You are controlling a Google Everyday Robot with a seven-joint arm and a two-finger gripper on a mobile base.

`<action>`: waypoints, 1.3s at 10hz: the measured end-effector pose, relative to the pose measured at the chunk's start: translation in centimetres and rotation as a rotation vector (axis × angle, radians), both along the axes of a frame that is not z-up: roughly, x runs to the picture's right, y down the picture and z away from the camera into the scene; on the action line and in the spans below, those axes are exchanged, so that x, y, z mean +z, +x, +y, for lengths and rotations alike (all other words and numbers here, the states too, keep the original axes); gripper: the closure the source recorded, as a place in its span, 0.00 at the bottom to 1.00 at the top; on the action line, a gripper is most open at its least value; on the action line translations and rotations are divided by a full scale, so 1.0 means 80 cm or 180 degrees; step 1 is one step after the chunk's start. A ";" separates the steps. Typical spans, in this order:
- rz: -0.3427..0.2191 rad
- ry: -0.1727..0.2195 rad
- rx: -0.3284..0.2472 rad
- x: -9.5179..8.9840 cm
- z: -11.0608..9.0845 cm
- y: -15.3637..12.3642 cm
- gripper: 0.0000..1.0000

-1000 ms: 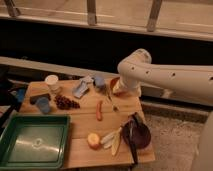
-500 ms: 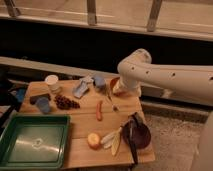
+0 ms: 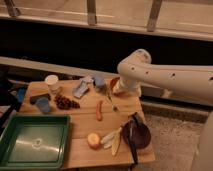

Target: Place towel in paper cup

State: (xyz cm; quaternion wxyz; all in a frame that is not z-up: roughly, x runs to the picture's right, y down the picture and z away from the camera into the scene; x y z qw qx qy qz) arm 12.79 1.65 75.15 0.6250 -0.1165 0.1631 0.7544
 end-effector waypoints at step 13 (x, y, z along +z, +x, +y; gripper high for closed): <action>-0.1030 0.0431 -0.0263 0.011 -0.081 -0.202 0.20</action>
